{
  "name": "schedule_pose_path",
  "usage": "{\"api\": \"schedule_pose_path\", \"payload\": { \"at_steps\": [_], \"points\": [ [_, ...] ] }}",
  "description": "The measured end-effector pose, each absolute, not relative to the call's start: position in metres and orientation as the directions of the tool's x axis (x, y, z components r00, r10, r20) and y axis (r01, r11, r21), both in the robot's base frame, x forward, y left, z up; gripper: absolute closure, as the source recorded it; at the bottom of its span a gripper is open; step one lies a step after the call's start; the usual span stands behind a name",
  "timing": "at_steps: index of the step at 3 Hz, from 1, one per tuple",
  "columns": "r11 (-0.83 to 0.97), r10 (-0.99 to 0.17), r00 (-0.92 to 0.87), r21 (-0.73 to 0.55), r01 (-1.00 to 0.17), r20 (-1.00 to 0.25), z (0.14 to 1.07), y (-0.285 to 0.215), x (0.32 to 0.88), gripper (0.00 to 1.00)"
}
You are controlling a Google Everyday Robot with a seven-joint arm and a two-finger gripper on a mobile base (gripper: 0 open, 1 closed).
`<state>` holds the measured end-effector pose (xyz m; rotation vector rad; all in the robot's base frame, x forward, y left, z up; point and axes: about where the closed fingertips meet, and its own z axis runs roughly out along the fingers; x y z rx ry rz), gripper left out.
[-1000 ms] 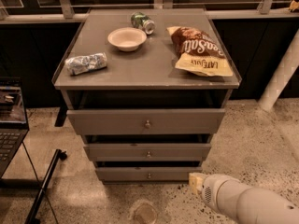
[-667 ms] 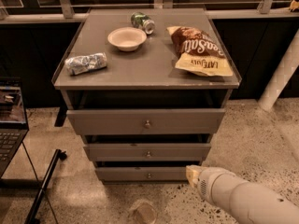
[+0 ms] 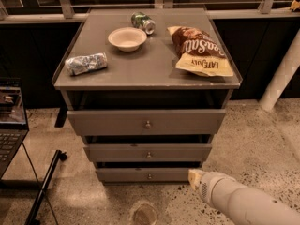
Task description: Open bottom drawer
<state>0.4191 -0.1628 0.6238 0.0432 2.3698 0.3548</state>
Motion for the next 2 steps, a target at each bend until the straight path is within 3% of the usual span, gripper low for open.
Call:
{"api": "schedule_pose_path", "payload": {
  "at_steps": [2],
  "points": [
    [0.913, 0.338, -0.676, 0.402, 0.067, -0.655, 0.542, -0.171, 0.462, 1.0]
  ]
}}
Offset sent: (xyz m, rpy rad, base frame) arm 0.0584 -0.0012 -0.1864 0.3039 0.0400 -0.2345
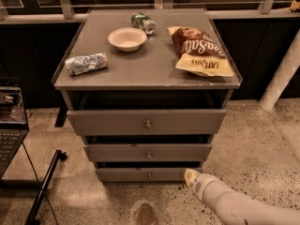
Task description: Open bottom drawer
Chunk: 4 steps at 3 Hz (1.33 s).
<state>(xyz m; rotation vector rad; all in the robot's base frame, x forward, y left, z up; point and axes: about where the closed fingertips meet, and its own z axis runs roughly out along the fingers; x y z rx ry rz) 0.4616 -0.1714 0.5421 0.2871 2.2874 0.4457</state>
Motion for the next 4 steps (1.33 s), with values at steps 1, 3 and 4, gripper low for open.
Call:
{"api": "schedule_pose_path", "payload": {
  "at_steps": [1, 3, 4],
  "points": [
    [0.861, 0.424, -0.666, 0.502, 0.086, -0.613, 0.506, -0.172, 0.481, 1.0],
    [0.733, 0.491, -0.748, 0.675, 0.078, -0.446, 0.441, -0.152, 0.486, 1.0],
    [0.733, 0.49, -0.749, 0.675, 0.078, -0.445, 0.441, -0.152, 0.486, 1.0]
  ]
}}
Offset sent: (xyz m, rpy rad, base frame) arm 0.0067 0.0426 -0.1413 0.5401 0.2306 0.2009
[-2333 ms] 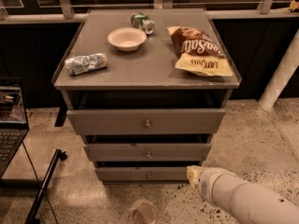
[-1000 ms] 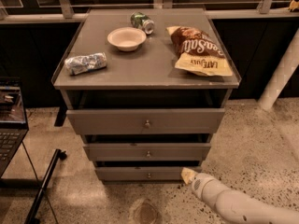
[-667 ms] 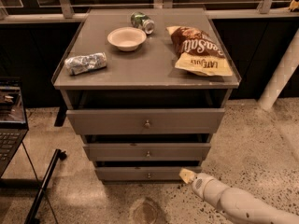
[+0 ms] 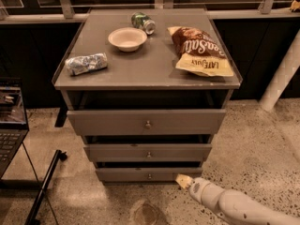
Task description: Open bottom drawer
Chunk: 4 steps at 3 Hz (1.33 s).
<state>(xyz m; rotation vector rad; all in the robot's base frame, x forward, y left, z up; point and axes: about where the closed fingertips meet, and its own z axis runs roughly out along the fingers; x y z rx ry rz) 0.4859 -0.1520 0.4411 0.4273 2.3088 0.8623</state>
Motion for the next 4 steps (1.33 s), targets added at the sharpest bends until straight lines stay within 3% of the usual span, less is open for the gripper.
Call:
{"api": "schedule_pose_path", "payload": {
  "at_steps": [2, 4],
  "points": [
    [0.738, 0.548, -0.686, 0.663, 0.126, -0.48, 0.404, -0.168, 0.501, 1.0],
    [0.688, 0.668, -0.583, 0.683, 0.245, -0.463, 0.292, -0.199, 0.534, 1.0]
  ]
}}
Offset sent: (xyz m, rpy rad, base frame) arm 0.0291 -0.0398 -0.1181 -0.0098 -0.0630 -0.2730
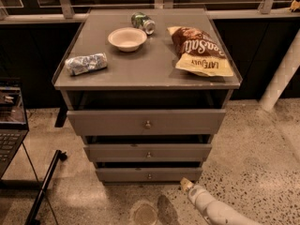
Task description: Open bottom drawer
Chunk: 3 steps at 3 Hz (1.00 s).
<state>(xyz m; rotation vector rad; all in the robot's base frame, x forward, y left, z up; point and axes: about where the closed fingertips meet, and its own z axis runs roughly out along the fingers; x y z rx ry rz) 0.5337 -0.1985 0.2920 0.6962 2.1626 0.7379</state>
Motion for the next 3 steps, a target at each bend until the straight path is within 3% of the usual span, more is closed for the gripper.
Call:
{"api": "schedule_pose_path", "payload": {
  "at_steps": [2, 3],
  "points": [
    [0.665, 0.689, -0.571, 0.702, 0.253, -0.447, 0.286, -0.197, 0.539, 1.0],
    [0.649, 0.713, -0.54, 0.714, 0.264, -0.448, 0.267, -0.198, 0.568, 1.0]
  ]
}}
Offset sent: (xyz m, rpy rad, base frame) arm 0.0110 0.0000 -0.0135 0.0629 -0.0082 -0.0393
